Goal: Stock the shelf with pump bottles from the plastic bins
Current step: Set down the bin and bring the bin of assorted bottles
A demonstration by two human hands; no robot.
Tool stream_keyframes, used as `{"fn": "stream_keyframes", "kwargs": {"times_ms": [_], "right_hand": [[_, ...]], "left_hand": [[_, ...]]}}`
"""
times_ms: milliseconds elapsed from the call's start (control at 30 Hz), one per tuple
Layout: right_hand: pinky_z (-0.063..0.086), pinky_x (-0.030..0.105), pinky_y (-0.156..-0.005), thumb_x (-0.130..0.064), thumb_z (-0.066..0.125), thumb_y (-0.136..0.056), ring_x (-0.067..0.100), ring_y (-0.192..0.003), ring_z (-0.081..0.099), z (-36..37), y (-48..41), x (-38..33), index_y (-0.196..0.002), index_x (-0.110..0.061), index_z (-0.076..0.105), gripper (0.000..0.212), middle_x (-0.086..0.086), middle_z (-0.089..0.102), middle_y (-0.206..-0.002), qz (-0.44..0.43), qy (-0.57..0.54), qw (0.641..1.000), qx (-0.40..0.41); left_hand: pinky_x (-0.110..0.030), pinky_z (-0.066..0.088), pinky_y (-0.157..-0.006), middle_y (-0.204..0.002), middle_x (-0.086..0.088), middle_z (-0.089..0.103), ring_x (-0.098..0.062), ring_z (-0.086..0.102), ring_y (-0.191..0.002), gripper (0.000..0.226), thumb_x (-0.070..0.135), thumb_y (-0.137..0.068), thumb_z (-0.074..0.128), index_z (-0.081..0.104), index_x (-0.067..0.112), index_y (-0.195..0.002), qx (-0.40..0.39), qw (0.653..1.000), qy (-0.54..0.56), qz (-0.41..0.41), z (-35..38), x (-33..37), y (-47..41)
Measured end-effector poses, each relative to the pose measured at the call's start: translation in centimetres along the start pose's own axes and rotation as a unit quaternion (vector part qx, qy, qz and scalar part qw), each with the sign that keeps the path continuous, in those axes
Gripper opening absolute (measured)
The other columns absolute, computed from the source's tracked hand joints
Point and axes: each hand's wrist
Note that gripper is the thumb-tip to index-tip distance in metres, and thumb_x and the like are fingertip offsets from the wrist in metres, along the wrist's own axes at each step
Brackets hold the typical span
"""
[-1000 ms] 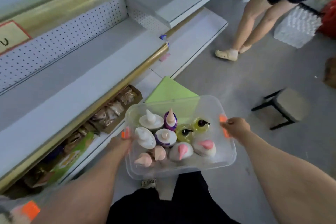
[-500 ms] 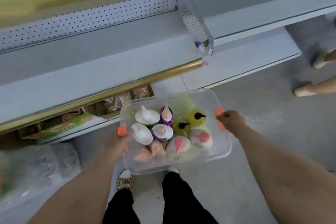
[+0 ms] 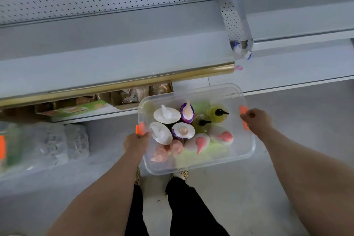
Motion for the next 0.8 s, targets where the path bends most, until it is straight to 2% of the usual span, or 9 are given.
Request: {"fn": "stream_keyframes", "kwargs": {"times_ms": [133, 233, 333, 400, 467, 567, 633, 733, 800], "right_hand": [[0.042, 0.034, -0.079, -0.033, 0.065, -0.092, 0.036, -0.101, 0.062, 0.2, 0.0, 0.2, -0.103, -0.01, 0.069, 0.026, 0.017, 0.07, -0.101, -0.012, 0.006, 1.0, 0.007], [0.044, 0.034, -0.082, -0.033, 0.062, -0.093, 0.037, -0.106, 0.061, 0.4, 0.3, 0.0, -0.11, -0.01, 0.068, 0.029, 0.018, 0.07, -0.107, -0.006, 0.01, 1.0, 0.008], [0.045, 0.036, -0.088, -0.034, 0.06, -0.092, 0.037, -0.111, 0.06, 0.6, 1.6, -0.7, -0.121, -0.009, 0.063, 0.038, 0.018, 0.067, -0.115, 0.017, 0.028, 0.999, 0.0], [0.042, 0.034, -0.08, -0.031, 0.064, -0.09, 0.037, -0.109, 0.061, 0.9, 3.2, -1.5, -0.122, -0.003, 0.058, 0.043, 0.019, 0.065, -0.116, 0.033, 0.034, 0.999, 0.003], [0.041, 0.034, -0.08, -0.027, 0.066, -0.088, 0.038, -0.113, 0.059, 1.1, 5.0, -2.7, -0.125, 0.001, 0.052, 0.048, 0.021, 0.061, -0.121, 0.032, 0.042, 0.999, 0.009], [0.044, 0.039, -0.093, -0.023, 0.062, -0.09, 0.037, -0.123, 0.052, 0.7, 8.5, -6.2, -0.135, -0.001, 0.044, 0.054, 0.021, 0.053, -0.134, -0.033, 0.067, 0.997, 0.012], [0.045, 0.038, -0.092, -0.024, 0.06, -0.089, 0.035, -0.123, 0.052, 0.2, 11.4, -9.2, -0.136, -0.007, 0.045, 0.052, 0.017, 0.053, -0.133, -0.092, 0.084, 0.992, 0.014], [0.042, 0.038, -0.099, -0.028, 0.06, -0.093, 0.031, -0.13, 0.048, 0.0, 16.8, -14.4, -0.143, -0.012, 0.042, 0.056, 0.013, 0.049, -0.14, -0.18, 0.094, 0.979, 0.015], [0.04, 0.037, -0.104, -0.032, 0.059, -0.094, 0.029, -0.132, 0.046, 0.2, 21.1, -17.5, -0.145, -0.015, 0.041, 0.057, 0.012, 0.048, -0.142, -0.241, 0.109, 0.964, 0.029]], "left_hand": [[-0.028, 0.042, -0.056, -0.08, -0.012, 0.071, -0.027, 0.067, -0.073, 0.041, 0.042, -0.093, 0.054, 0.071, 0.005, -0.089, 0.011, 1.0, 0.0, 0.005, 0.3, -0.1, 0.5], [-0.03, 0.042, -0.061, -0.085, -0.013, 0.07, -0.029, 0.065, -0.078, 0.037, 0.037, -0.095, 0.051, 0.07, 0.006, -0.097, 0.026, 1.0, 0.006, 0.014, 0.6, -0.3, 1.1], [-0.034, 0.046, -0.073, -0.099, -0.016, 0.069, -0.034, 0.064, -0.092, 0.036, 0.037, -0.095, 0.051, 0.067, 0.007, -0.108, 0.022, 1.0, 0.01, 0.019, 0.5, -0.6, 2.2], [-0.035, 0.046, -0.074, -0.103, -0.015, 0.069, -0.033, 0.063, -0.093, 0.036, 0.037, -0.095, 0.053, 0.066, 0.007, -0.111, 0.014, 0.999, 0.013, 0.028, 0.0, -0.8, 3.0], [-0.036, 0.047, -0.075, -0.105, -0.014, 0.07, -0.032, 0.064, -0.094, 0.036, 0.036, -0.093, 0.058, 0.067, 0.007, -0.112, 0.007, 0.998, 0.01, 0.056, -1.0, -0.7, 3.7], [-0.032, 0.046, -0.081, -0.124, -0.008, 0.066, -0.028, 0.061, -0.113, 0.047, 0.036, -0.085, 0.07, 0.062, 0.013, -0.125, 0.022, 0.994, 0.037, 0.104, -4.1, -0.6, 5.3], [-0.031, 0.045, -0.092, -0.132, -0.007, 0.062, -0.026, 0.057, -0.122, 0.059, 0.035, -0.082, 0.075, 0.056, 0.015, -0.134, 0.037, 0.986, 0.069, 0.15, -7.0, -0.6, 6.5], [-0.027, 0.042, -0.083, -0.126, -0.01, 0.066, -0.027, 0.06, -0.115, 0.057, 0.029, -0.079, 0.076, 0.059, 0.014, -0.131, 0.084, 0.97, 0.055, 0.223, -12.4, -1.3, 8.0], [-0.027, 0.042, -0.09, -0.129, -0.009, 0.063, -0.026, 0.058, -0.118, 0.059, 0.03, -0.081, 0.075, 0.056, 0.014, -0.135, 0.113, 0.955, 0.037, 0.272, -16.3, -2.5, 9.2]]}}
Point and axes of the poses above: each hand's wrist, its own y-axis away from the middle knuckle, its own z-axis out of the palm, x = y × z
